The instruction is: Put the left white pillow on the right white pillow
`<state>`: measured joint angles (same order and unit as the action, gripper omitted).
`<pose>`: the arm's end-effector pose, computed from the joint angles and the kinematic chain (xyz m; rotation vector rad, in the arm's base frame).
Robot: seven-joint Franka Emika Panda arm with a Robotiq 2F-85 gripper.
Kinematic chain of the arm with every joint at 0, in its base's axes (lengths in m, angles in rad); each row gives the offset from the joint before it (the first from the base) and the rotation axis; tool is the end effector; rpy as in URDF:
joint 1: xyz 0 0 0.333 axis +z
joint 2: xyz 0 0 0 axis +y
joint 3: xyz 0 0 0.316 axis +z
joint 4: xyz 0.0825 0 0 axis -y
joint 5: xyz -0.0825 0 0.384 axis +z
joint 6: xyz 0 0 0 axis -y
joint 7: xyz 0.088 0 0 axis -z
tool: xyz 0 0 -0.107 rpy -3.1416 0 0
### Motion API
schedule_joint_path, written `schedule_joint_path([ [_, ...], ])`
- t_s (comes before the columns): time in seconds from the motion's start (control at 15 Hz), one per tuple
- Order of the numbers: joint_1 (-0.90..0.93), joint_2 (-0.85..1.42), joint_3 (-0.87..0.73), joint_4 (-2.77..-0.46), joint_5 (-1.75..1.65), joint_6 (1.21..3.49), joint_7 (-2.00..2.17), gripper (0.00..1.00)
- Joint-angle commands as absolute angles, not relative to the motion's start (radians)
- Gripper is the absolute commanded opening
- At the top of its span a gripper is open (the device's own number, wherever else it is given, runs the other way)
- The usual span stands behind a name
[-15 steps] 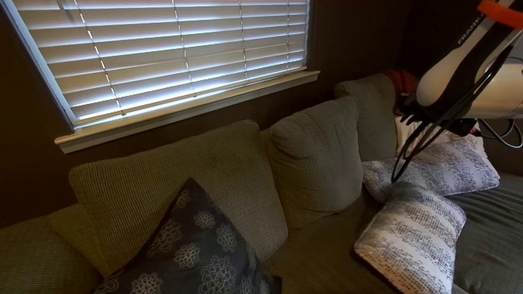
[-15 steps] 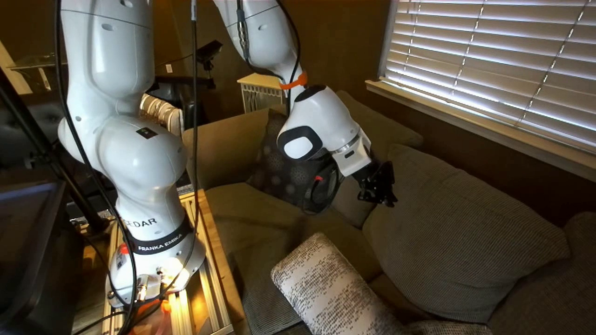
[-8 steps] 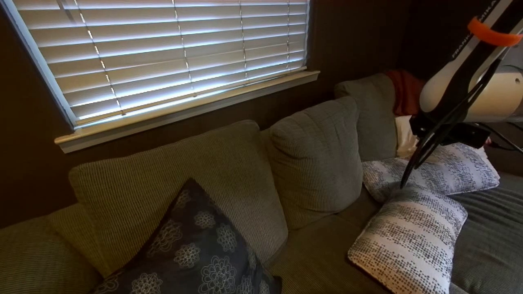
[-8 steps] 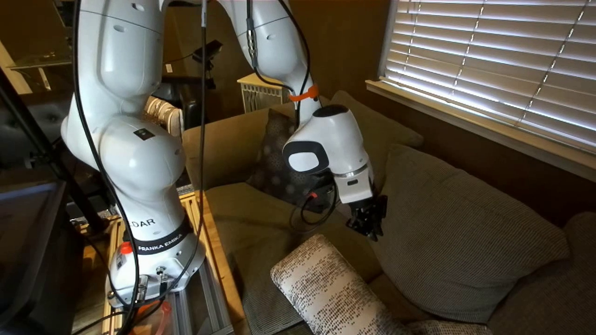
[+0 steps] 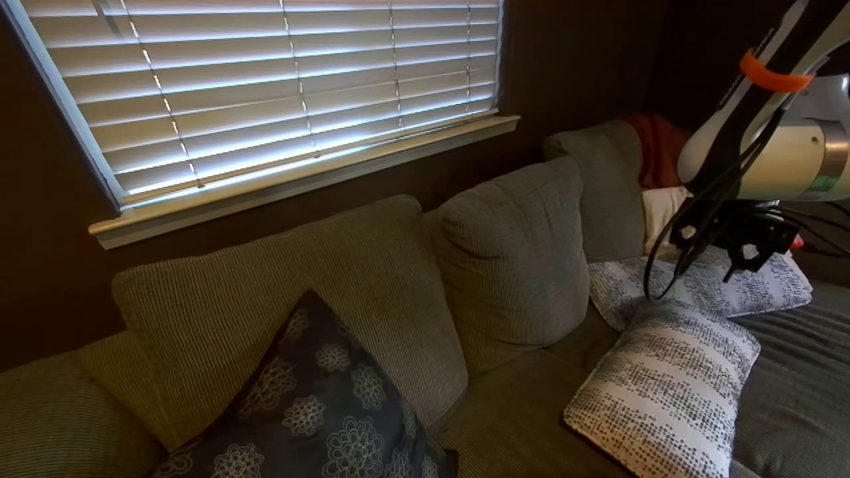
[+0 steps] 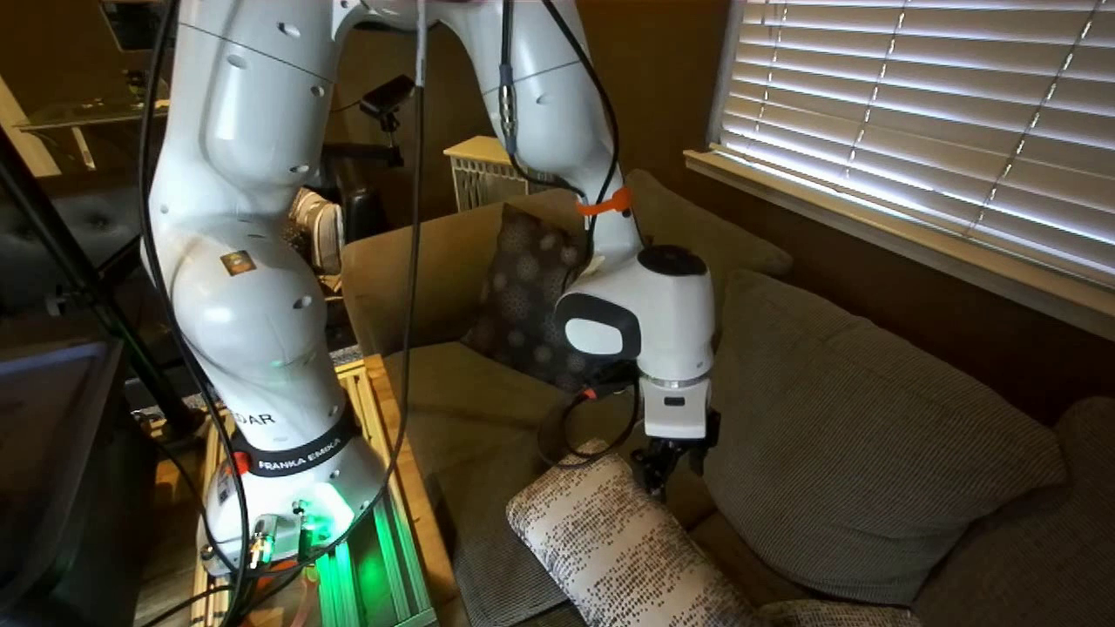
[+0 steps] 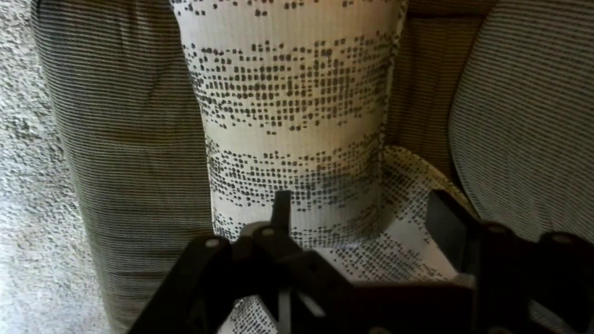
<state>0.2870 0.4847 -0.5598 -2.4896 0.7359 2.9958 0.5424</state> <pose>0.4198 -0.1927 0.1482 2.2684 -2.0521 0.2793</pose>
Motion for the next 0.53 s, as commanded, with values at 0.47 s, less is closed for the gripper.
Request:
schedule_joint_path([
  [0.47, 0.074, 0.563, -0.403, -2.359, 0.666, 2.880, 0.536, 1.00],
])
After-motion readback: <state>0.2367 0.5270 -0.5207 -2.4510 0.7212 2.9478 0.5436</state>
